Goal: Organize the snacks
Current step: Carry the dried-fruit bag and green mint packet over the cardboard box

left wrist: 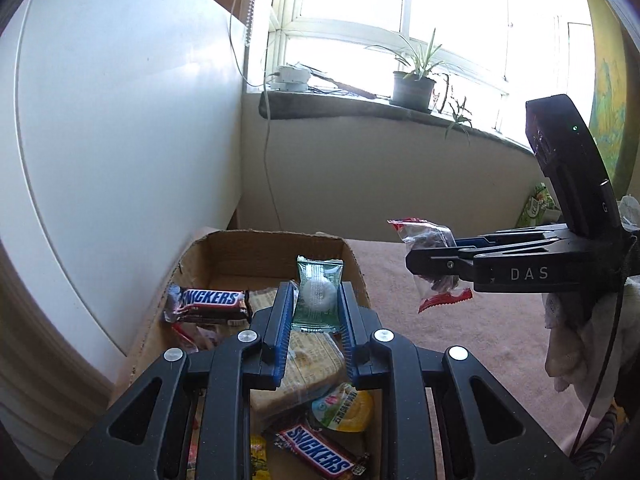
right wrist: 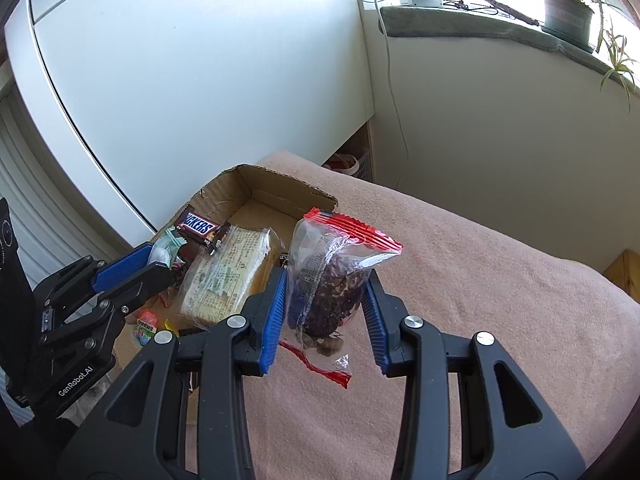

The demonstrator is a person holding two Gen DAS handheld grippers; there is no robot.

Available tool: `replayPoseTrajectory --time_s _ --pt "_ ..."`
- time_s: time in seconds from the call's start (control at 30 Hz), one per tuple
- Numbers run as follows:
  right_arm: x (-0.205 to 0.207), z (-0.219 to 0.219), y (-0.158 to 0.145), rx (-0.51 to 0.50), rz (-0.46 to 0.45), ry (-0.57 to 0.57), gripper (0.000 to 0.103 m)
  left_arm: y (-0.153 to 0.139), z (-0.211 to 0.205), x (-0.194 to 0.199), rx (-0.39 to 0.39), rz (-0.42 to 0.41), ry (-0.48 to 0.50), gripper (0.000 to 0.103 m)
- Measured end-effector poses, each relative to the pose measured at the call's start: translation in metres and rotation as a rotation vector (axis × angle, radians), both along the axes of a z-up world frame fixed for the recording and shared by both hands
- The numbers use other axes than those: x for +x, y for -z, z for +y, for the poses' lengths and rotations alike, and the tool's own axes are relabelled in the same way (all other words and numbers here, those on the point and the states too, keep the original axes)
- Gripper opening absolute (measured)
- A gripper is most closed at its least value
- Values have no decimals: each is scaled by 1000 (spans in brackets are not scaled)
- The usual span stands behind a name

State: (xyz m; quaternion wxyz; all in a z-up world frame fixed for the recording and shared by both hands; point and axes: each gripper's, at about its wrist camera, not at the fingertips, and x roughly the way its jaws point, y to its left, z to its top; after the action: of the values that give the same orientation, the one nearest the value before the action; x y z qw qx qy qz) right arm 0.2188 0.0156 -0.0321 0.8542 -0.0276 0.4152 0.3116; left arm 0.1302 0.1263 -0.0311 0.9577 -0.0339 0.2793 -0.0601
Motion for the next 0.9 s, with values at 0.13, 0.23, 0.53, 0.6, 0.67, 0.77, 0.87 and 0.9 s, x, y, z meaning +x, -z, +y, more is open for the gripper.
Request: replayPoseTrajectory --time_s 0.13,0.23,0.53,0.6,0.67,0.77,0.87,0.9 --pt "7 16 -3 13 -2 -15 39 -1 6 8 23 -4 -28 21" --pt "12 29 -3 19 -4 -27 39 -2 11 14 29 -5 -42 21" --pt "21 61 6 36 16 -79 39 3 25 16 40 7 -77 21" --pt "21 66 9 28 17 -84 39 3 28 16 38 8 -86 21" --pt "21 69 10 25 17 -89 39 3 31 15 36 8 -95 22" --pt "19 70 10 26 16 -95 40 2 33 13 38 5 -107 22" --pt "16 70 10 17 2 -95 41 2 34 11 40 3 -112 22" --pt "16 70 9 18 2 -94 41 1 34 10 43 2 -114 22"
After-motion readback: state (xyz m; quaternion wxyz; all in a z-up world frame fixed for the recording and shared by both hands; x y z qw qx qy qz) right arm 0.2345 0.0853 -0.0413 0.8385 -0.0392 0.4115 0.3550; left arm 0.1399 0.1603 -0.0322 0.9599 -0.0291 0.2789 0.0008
